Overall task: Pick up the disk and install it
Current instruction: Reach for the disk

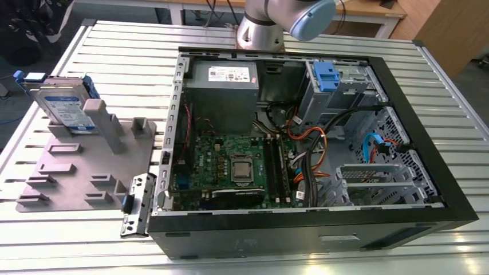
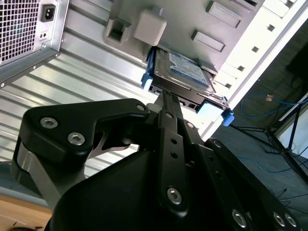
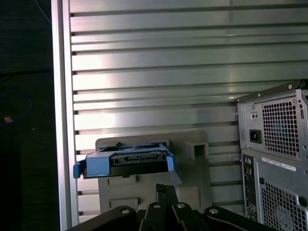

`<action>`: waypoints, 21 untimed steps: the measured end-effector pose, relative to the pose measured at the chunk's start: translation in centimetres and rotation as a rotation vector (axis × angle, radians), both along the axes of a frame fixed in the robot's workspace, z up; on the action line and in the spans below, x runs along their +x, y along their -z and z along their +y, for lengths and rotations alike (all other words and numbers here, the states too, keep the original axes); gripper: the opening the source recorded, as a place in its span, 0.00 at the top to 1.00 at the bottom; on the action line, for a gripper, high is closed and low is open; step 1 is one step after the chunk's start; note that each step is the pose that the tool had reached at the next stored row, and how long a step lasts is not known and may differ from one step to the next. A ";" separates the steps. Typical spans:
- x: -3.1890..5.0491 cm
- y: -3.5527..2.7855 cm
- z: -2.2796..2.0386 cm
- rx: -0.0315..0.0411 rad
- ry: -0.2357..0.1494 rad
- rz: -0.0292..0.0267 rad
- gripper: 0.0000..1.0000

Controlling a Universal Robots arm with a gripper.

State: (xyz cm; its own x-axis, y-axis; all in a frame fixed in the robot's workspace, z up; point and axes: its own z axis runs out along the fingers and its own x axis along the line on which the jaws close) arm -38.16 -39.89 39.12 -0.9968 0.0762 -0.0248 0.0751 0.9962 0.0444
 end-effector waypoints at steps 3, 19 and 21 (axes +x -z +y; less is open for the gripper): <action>-0.36 0.01 0.00 0.0000 0.000 -0.0001 0.89; -1.75 0.66 0.00 0.0000 0.000 0.0000 0.89; -2.07 0.99 0.00 0.0002 0.000 -0.0003 0.89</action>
